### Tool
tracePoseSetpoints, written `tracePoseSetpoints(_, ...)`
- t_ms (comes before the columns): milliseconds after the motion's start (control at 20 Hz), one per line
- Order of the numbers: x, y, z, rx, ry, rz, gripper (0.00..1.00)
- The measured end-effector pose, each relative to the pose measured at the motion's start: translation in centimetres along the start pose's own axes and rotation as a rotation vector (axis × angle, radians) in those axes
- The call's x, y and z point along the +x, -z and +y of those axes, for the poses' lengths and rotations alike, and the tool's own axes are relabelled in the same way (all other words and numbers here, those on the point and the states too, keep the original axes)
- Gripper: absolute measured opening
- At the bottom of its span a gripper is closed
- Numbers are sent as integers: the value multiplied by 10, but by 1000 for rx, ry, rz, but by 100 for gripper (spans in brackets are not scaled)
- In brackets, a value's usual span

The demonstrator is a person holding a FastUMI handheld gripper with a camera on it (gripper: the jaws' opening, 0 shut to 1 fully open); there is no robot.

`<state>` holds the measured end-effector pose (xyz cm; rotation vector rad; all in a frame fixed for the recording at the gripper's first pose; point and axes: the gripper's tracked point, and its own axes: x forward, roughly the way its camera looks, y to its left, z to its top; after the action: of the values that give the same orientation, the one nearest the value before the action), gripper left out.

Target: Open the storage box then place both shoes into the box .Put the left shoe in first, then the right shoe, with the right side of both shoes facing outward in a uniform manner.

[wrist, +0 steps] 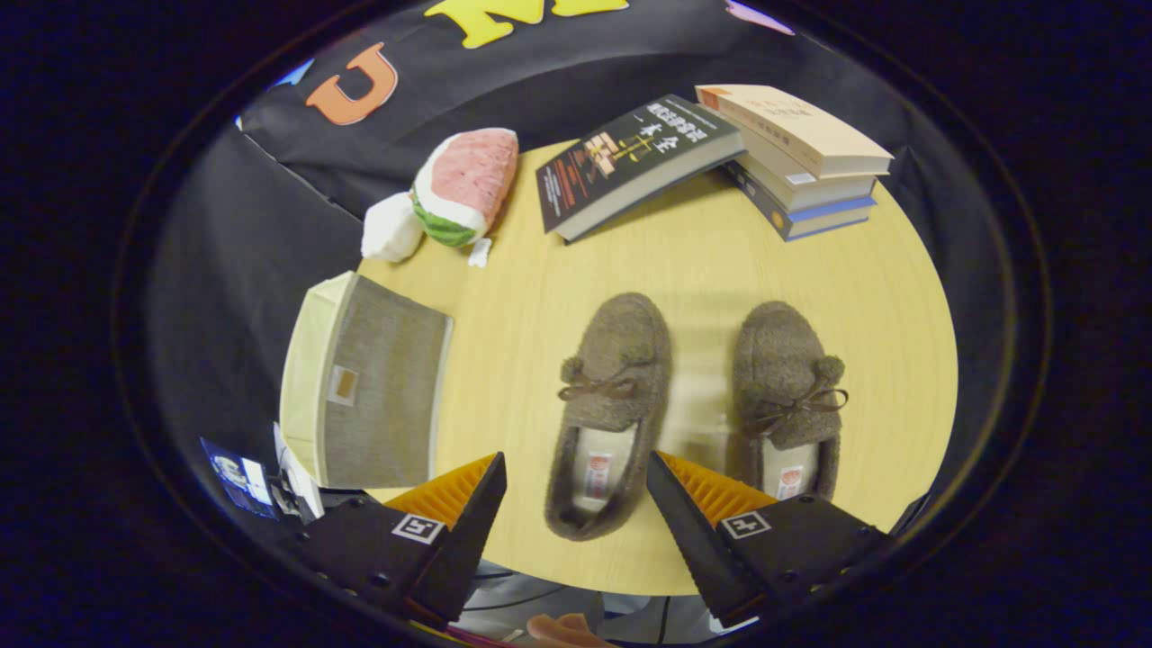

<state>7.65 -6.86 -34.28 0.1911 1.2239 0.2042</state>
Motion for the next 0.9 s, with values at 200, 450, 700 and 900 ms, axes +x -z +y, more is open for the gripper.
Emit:
tracePoseSetpoints(200,33,6,-37,-4,106,55,86)
tracePoseSetpoints(450,54,7,-54,35,146,85,71)
tracePoseSetpoints(700,69,10,-47,95,100,122,41)
tracePoseSetpoints(900,74,7,-37,127,41,120,10)
